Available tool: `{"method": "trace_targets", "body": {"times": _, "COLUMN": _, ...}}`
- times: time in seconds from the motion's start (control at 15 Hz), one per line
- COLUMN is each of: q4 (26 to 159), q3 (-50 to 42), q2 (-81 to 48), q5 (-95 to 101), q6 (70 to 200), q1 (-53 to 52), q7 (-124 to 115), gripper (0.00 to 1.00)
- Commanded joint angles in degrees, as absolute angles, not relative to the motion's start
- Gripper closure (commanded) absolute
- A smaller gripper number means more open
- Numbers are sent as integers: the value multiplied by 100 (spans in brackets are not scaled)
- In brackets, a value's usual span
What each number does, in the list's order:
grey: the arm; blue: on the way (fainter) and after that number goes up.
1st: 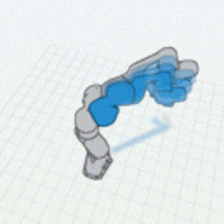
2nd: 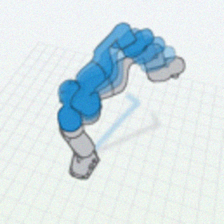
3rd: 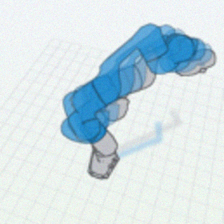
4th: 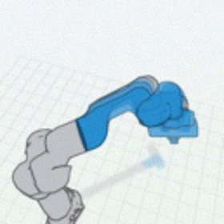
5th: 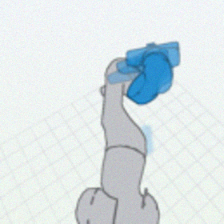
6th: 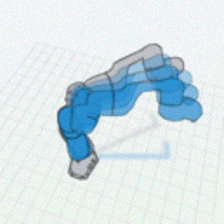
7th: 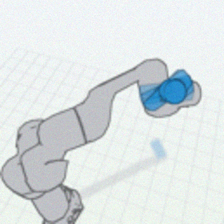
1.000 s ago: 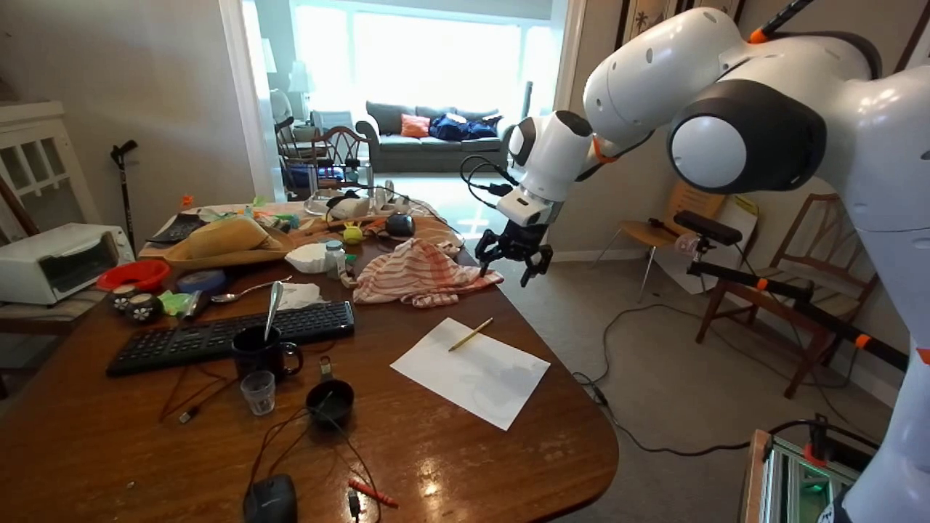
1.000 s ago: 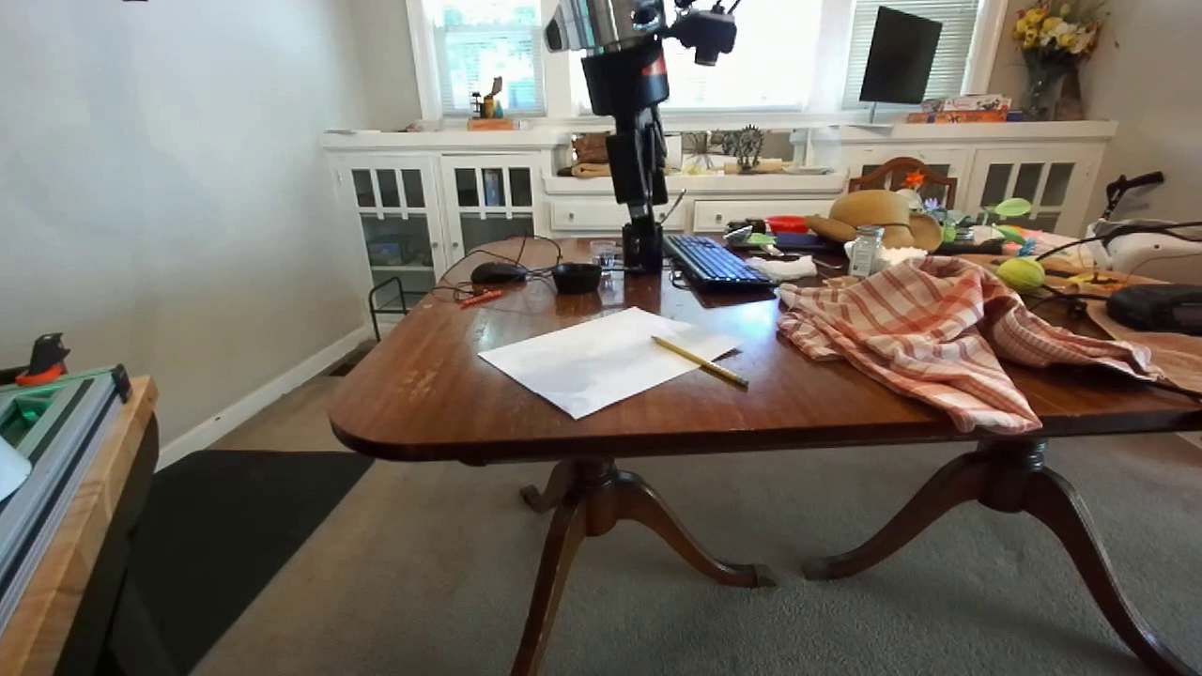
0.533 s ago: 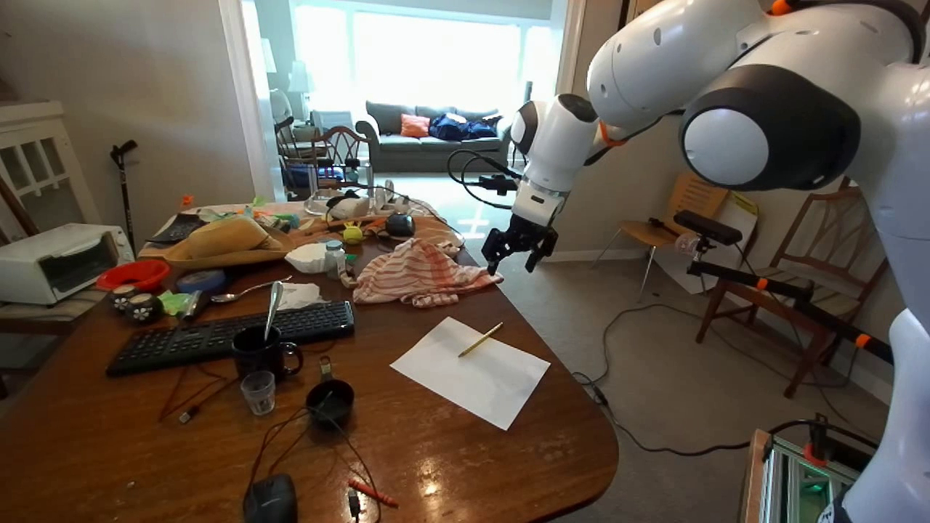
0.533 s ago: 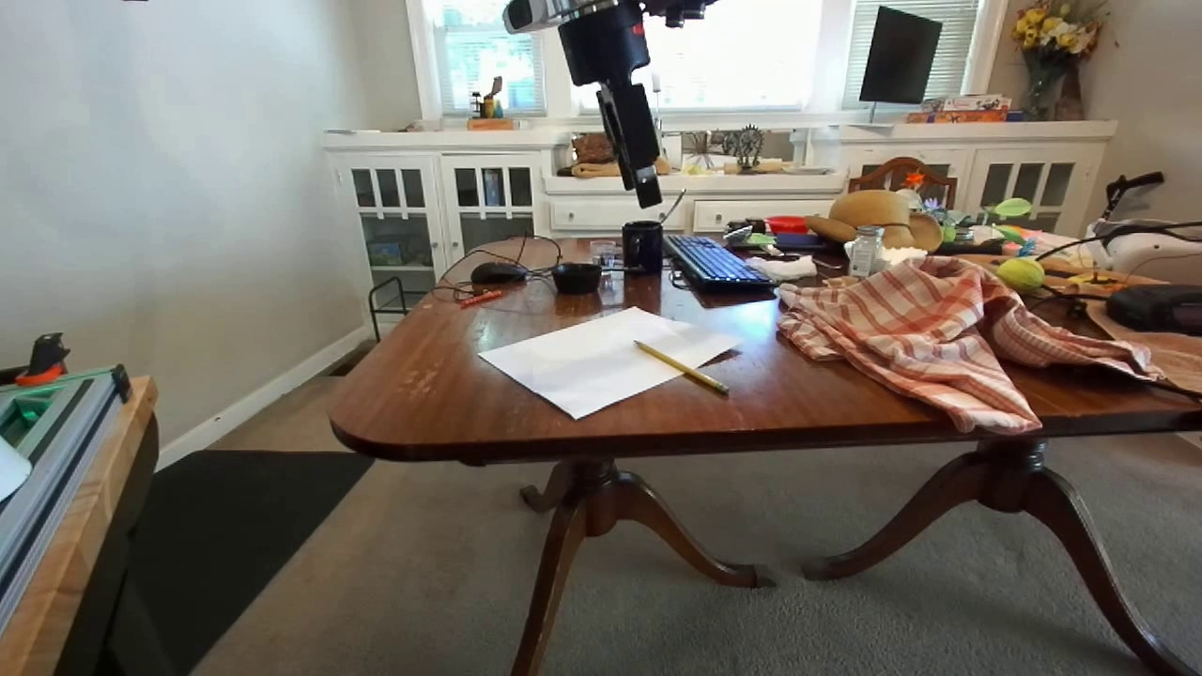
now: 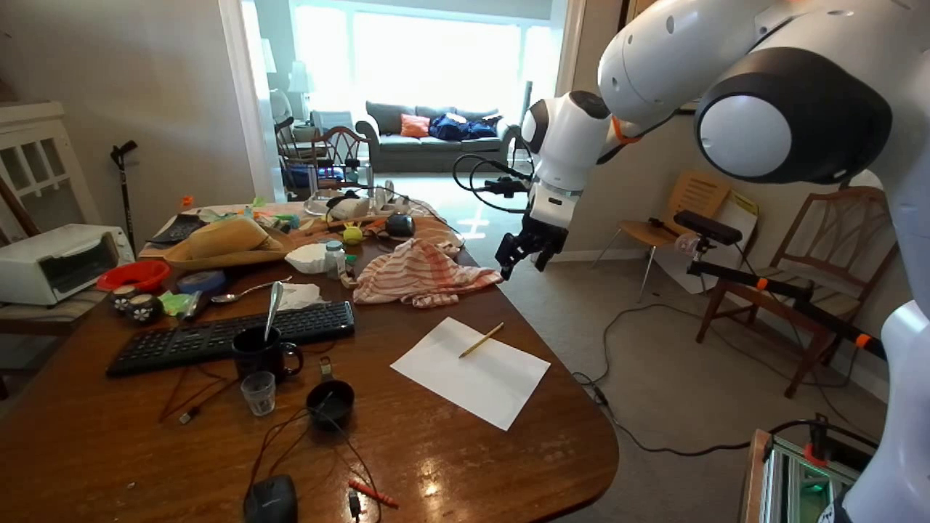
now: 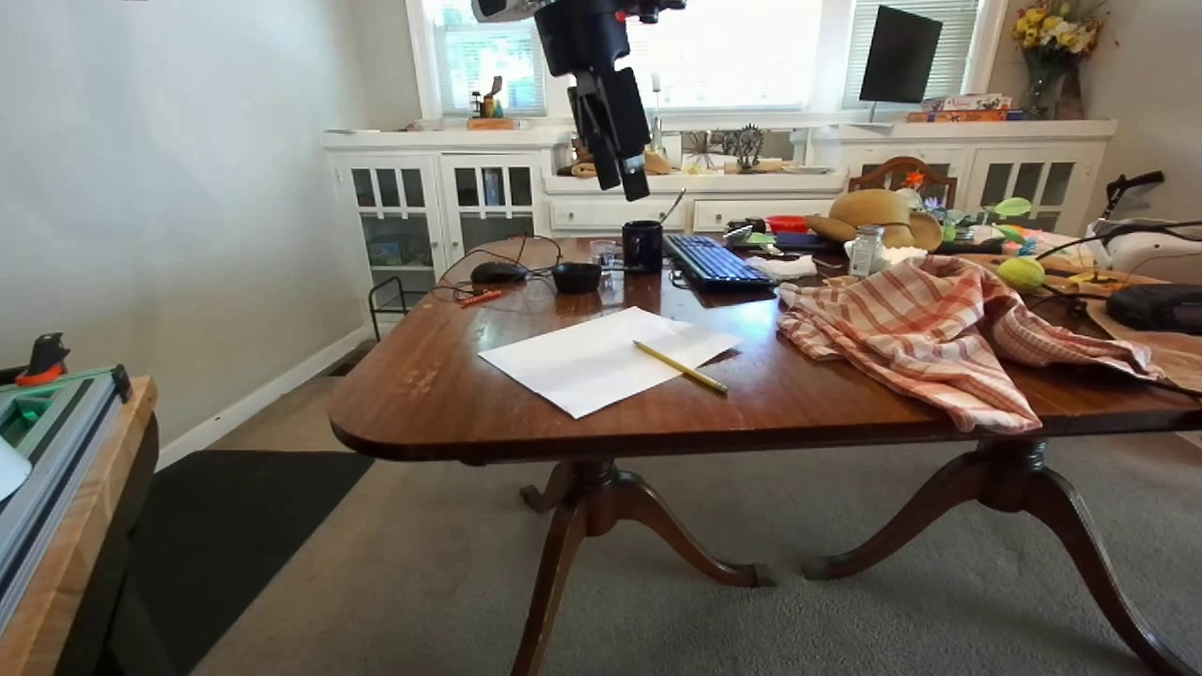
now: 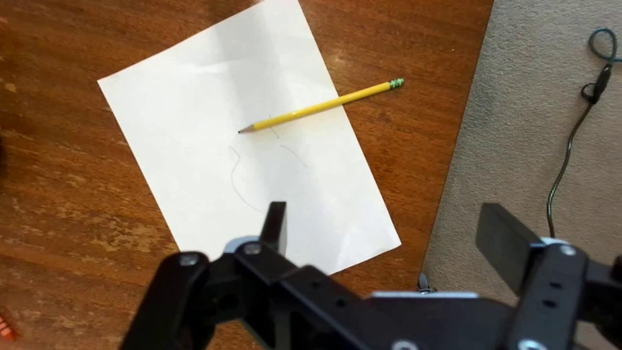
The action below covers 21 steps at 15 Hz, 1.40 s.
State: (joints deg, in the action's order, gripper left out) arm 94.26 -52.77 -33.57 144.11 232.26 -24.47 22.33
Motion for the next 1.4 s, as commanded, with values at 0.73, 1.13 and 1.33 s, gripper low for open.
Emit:
{"method": "trace_targets", "body": {"times": 0.73, "q4": 10862, "q3": -5752, "q2": -2181, "q5": 14392, "q6": 23168, "q1": -3953, "q7": 3068, "gripper": 0}}
{"method": "trace_targets", "body": {"times": 1.13, "q4": 11032, "q3": -6092, "q2": -2252, "q5": 14392, "q6": 23146, "q1": -4408, "q7": 3098, "gripper": 0}}
{"method": "trace_targets", "body": {"times": 1.33, "q4": 11050, "q3": -6221, "q2": -2279, "q5": 14392, "q6": 23140, "q1": -4533, "q7": 3122, "gripper": 0}}
